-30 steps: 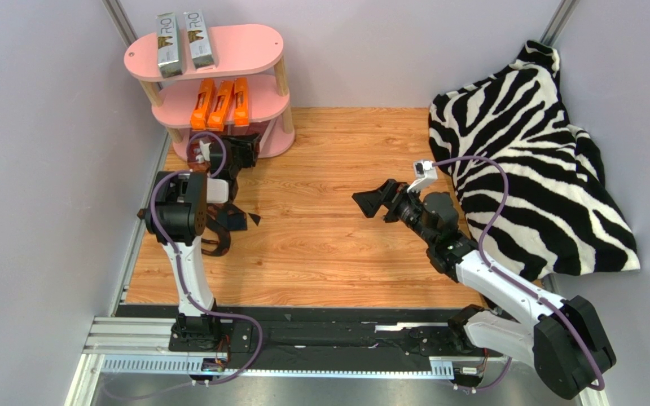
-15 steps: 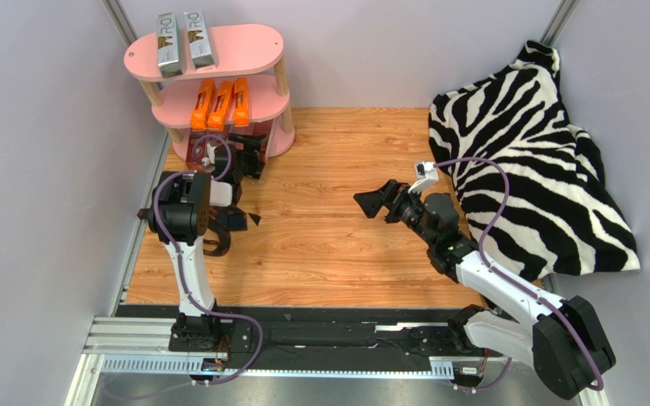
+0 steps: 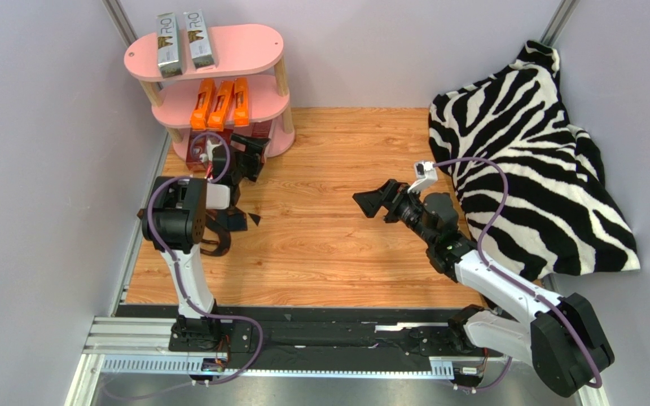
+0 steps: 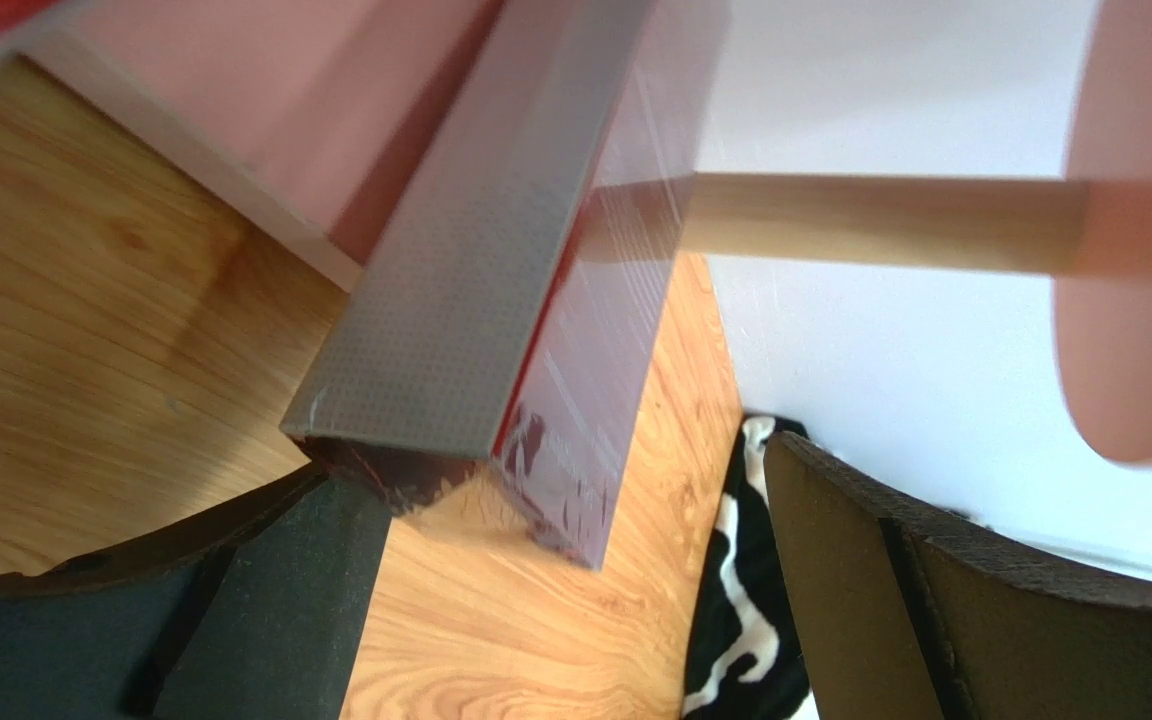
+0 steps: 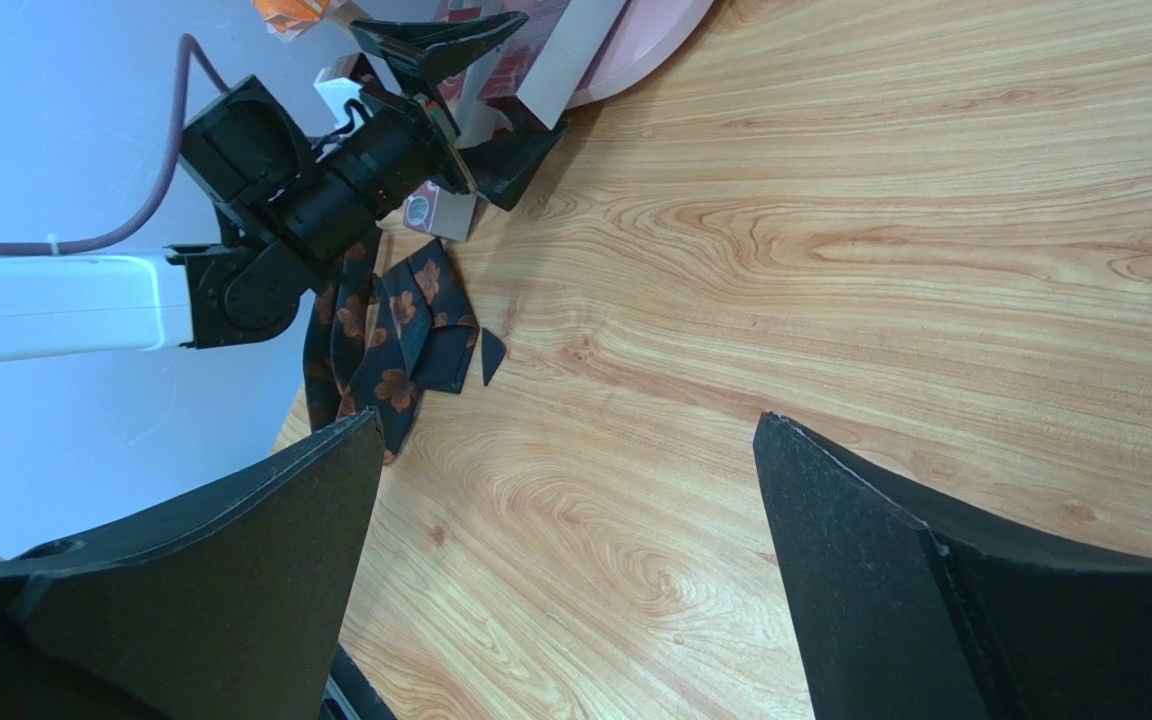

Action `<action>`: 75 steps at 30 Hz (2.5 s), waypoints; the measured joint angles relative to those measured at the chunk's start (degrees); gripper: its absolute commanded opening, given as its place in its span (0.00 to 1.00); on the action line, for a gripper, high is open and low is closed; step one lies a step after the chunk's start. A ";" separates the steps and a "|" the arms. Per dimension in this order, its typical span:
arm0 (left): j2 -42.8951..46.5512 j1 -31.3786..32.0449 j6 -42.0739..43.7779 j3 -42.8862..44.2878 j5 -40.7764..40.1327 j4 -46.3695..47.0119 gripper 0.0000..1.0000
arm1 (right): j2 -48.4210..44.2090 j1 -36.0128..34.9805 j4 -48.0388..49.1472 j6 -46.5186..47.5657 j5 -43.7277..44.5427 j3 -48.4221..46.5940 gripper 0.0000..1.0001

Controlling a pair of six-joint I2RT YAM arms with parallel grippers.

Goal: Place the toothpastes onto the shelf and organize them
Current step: Place the toothpaste on the shelf.

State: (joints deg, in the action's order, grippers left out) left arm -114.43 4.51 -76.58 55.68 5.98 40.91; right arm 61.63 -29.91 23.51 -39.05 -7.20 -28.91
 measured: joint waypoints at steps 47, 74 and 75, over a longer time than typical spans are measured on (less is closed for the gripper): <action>20.44 1.68 14.43 -18.38 7.69 1.07 0.99 | 1.09 0.48 0.87 -0.35 -0.90 0.04 1.00; 39.85 -23.56 19.17 -35.87 13.62 -9.55 0.61 | 3.74 0.50 2.73 -0.33 -1.68 0.96 1.00; 37.88 -23.89 18.80 -35.85 14.29 -8.33 0.60 | 4.20 0.55 3.34 -0.35 -1.70 1.22 1.00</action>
State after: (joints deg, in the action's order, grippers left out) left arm -76.55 -19.38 -57.78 19.84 20.27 32.58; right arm 65.82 -29.36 26.85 -39.40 -8.91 -27.68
